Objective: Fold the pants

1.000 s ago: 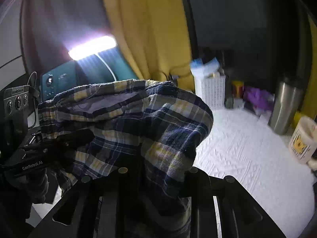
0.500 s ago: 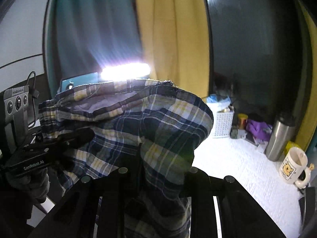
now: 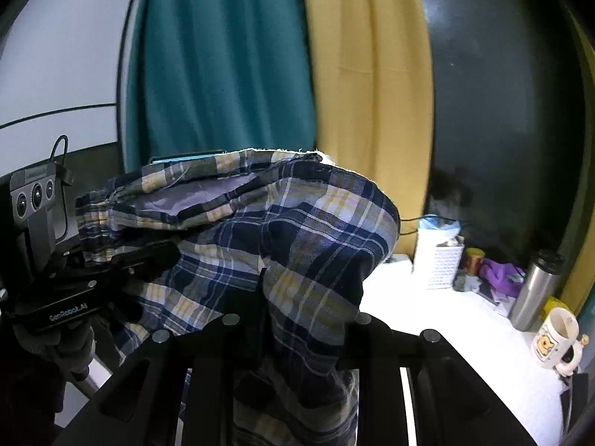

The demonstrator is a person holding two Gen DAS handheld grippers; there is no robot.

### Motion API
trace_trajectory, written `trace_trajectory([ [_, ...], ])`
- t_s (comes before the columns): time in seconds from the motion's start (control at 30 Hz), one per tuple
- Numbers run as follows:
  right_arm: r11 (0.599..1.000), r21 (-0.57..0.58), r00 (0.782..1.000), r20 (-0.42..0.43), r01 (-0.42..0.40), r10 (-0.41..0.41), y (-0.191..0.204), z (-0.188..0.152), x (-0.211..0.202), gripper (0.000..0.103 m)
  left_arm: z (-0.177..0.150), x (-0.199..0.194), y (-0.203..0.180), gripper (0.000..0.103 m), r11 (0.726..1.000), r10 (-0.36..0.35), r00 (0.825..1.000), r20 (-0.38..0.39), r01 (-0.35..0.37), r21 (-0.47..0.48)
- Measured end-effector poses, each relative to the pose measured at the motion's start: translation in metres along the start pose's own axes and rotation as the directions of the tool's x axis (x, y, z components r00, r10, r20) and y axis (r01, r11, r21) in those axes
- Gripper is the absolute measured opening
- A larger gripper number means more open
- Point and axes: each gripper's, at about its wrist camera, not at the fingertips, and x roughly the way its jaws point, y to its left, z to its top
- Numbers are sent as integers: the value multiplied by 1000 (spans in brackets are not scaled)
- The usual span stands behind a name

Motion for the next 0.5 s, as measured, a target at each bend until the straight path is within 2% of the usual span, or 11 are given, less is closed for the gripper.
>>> trace_trajectory([
  [0.5,992,-50,993,-14,-115,115,48,5,32,25,-20,-68,40,20,992,118,993,-10,-118,-45],
])
